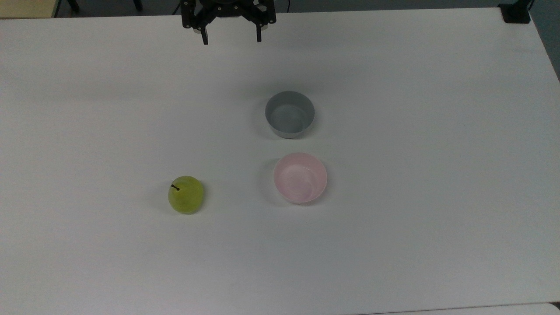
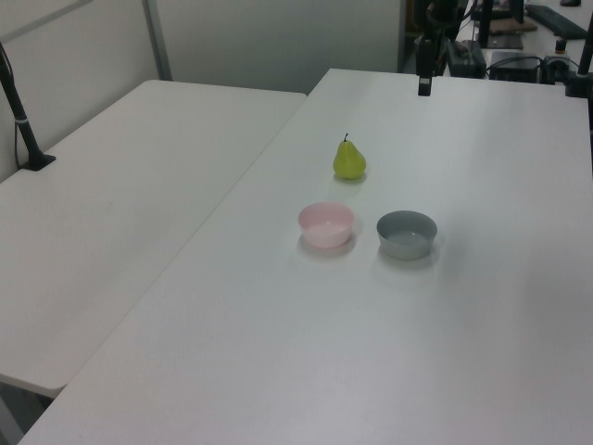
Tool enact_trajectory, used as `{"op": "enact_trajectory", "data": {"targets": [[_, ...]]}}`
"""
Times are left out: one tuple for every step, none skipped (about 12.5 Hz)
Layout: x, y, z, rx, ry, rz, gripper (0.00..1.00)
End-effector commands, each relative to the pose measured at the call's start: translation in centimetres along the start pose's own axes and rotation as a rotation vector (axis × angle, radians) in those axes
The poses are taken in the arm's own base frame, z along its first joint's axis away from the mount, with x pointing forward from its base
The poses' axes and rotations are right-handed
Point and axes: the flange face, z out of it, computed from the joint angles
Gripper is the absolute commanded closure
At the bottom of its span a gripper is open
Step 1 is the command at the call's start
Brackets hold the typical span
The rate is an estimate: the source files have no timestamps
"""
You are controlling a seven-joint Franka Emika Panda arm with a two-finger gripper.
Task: Place the pear in the bowl
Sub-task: 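Move the open gripper down toward the green pear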
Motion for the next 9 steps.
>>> {"op": "enact_trajectory", "data": {"targets": [[-0.2,0.4,-0.2,-0.007,-0.026,-0.02,0.0],[0.0,0.4,-0.2,-0.007,-0.02,-0.022,0.0],[0.4,0.6,0.3,-0.008,-0.023,-0.028,0.0],[1.0,1.1,1.5,-0.008,-0.034,-0.038,0.0],[2.2,1.2,2.3,-0.011,-0.024,-0.045,0.0],[3.7,1.7,2.6,-0.019,-0.003,-0.041,0.0],[4.2,2.3,3.3,-0.026,-0.008,-0.035,0.0],[5.0,3.1,4.6,-0.029,-0.003,-0.024,0.0],[5.8,3.7,5.1,-0.04,0.034,-0.016,0.0]]}}
